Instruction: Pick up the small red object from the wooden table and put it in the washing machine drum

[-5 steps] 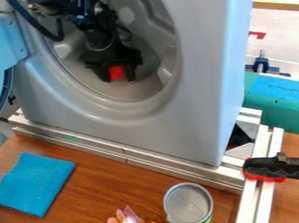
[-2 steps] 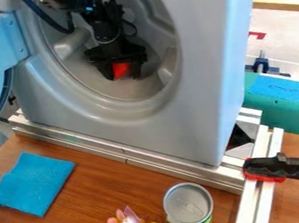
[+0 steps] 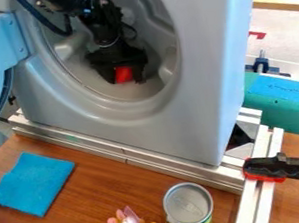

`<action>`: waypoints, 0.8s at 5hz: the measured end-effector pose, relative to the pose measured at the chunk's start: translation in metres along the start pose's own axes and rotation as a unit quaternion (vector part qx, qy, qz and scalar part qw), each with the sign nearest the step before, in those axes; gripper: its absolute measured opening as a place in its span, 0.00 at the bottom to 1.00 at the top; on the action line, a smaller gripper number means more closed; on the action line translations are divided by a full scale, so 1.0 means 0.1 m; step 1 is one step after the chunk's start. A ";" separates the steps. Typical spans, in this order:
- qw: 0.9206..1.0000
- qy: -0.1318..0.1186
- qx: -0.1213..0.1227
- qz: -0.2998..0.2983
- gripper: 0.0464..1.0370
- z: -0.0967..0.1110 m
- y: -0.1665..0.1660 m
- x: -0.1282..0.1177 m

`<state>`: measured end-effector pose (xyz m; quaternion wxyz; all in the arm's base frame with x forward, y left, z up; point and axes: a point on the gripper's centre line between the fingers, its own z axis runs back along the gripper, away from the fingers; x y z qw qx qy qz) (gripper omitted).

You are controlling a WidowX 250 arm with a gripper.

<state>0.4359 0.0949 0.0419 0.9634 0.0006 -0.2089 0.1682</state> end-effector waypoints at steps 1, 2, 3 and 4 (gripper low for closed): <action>1.000 0.008 0.008 -0.009 0.93 0.03 0.03 -0.11; 0.999 0.022 0.032 -0.026 0.94 0.16 0.10 -0.35; 0.996 0.059 0.052 -0.030 0.96 0.24 0.22 -0.84; 0.993 0.075 0.081 -0.038 0.96 0.46 0.33 -1.14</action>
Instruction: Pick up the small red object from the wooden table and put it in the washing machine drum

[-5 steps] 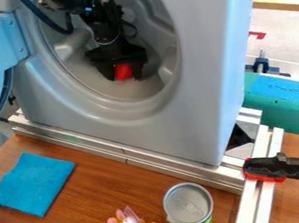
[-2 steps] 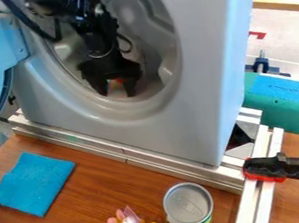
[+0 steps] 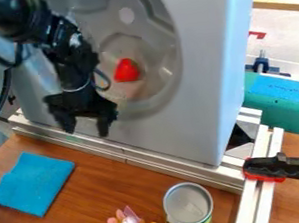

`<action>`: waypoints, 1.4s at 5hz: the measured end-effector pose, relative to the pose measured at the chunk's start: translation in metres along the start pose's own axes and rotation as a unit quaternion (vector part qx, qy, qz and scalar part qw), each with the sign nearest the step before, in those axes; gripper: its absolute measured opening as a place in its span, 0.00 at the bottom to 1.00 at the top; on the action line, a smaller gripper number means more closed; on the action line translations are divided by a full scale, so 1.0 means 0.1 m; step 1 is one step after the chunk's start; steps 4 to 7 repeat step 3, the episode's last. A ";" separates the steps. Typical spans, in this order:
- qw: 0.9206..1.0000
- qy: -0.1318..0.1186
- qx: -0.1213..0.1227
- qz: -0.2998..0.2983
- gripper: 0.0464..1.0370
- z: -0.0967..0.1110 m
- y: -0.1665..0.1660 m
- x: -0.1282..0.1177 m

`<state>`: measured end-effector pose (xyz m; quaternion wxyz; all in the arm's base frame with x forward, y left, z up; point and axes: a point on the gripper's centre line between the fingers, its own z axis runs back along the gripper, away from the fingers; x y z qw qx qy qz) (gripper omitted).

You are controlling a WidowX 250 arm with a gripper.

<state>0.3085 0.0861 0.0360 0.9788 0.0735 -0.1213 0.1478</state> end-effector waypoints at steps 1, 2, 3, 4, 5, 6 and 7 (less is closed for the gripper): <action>0.998 0.059 0.001 -0.037 0.96 -0.04 -0.08 -0.35; 0.990 0.104 -0.026 -0.094 0.96 -0.06 -0.27 -0.63; 0.984 0.115 -0.048 -0.129 0.96 -0.05 -0.46 -0.74; 0.984 0.115 -0.048 -0.129 0.96 -0.05 -0.46 -0.74; 0.984 0.115 -0.048 -0.129 0.96 -0.05 -0.46 -0.74; 0.984 0.115 -0.048 -0.129 0.96 -0.05 -0.46 -0.74; 0.984 0.115 -0.048 -0.129 0.96 -0.05 -0.46 -0.74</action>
